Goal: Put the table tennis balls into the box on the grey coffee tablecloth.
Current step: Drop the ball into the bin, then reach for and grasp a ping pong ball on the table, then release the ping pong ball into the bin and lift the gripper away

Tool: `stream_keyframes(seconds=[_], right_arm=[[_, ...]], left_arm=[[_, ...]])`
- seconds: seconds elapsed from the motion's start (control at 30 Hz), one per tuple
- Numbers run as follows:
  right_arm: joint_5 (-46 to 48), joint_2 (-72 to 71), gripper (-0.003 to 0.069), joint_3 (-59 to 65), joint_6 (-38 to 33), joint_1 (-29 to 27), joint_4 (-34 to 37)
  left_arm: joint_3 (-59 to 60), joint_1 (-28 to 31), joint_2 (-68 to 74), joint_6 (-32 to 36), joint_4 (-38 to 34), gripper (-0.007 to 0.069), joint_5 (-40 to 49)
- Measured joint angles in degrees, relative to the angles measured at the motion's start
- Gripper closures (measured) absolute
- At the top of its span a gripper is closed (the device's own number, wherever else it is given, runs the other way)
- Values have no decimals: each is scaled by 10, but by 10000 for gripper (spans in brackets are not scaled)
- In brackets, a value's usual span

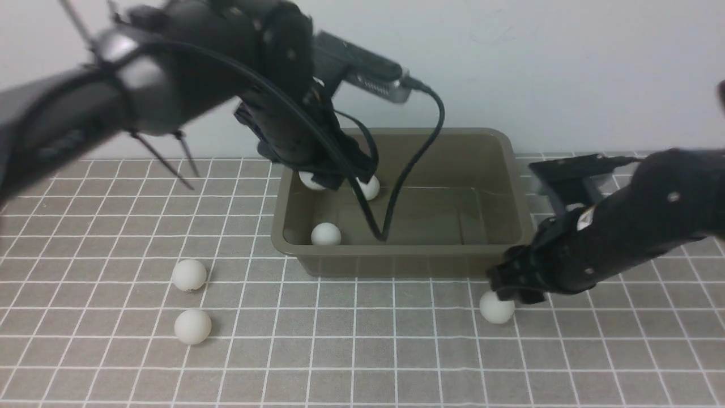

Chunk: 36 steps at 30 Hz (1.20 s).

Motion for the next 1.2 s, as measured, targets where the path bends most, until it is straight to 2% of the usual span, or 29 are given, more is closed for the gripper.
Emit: stream_keyframes(seconds=[0.13, 0.17, 0.23, 0.27, 0.3, 0.33, 0.37, 0.4, 0.47, 0.6, 0.63, 0.67, 0.77, 0.83, 0.93, 1.0, 1.03, 1.1, 1.17, 1.2], right_arm=[[-27, 42, 111, 1, 0, 3, 5], [-42, 62, 79, 1, 0, 4, 8], [-58, 79, 80, 1, 0, 5, 11], [-68, 87, 104, 1, 0, 5, 13], [-74, 94, 169, 1, 0, 6, 14], [-74, 94, 184, 1, 0, 6, 14], [-69, 93, 312, 1, 0, 6, 14], [-60, 88, 316, 1, 1, 6, 13], [-33, 60, 292, 1, 1, 6, 3], [5, -59, 292, -1, 0, 6, -1], [4, -71, 292, -2, 0, 6, -1], [3, -110, 292, -25, 0, 6, -1], [10, -118, 293, -76, 0, 6, -1], [41, -87, 293, -159, -1, 6, -8], [78, -25, 293, -238, -1, 6, -22], [115, 26, 264, -299, 2, 6, -35], [136, 49, 227, -328, 6, 6, -41], [188, 88, 132, -382, 10, 6, -60], [222, 102, 83, -410, 11, 6, -82], [225, 102, 81, -412, 11, 6, -85]], left_arm=[[-17, 0, 38, -2, 2, 152, 7], [-31, 0, 52, -2, 2, 104, 22], [-42, 0, 52, -2, 2, 120, 39], [-54, 1, 48, -2, 2, 184, 57], [-64, 3, 39, 0, 4, 272, 72], [-66, 3, 37, 1, 4, 294, 75], [-77, 9, 22, 3, 6, 426, 97], [-81, 17, 6, 3, 7, 508, 112], [-81, 46, -40, 1, 3, 594, 144], [-5, 143, -139, 0, -32, 629, 158], [1, 147, -139, 0, -32, 629, 159], [74, 183, -176, 1, -57, 629, 166], [145, 199, -199, 5, -84, 629, 163], [231, 202, -208, 9, -110, 629, 139], [298, 203, -207, 14, -129, 617, 95], [336, 203, -200, 21, -132, 573, 55], [345, 203, -194, 26, -132, 540, 38], [351, 203, -178, 35, -132, 443, 2], [352, 203, -159, 41, -133, 339, -28], [352, 203, -157, 41, -133, 339, -30]])
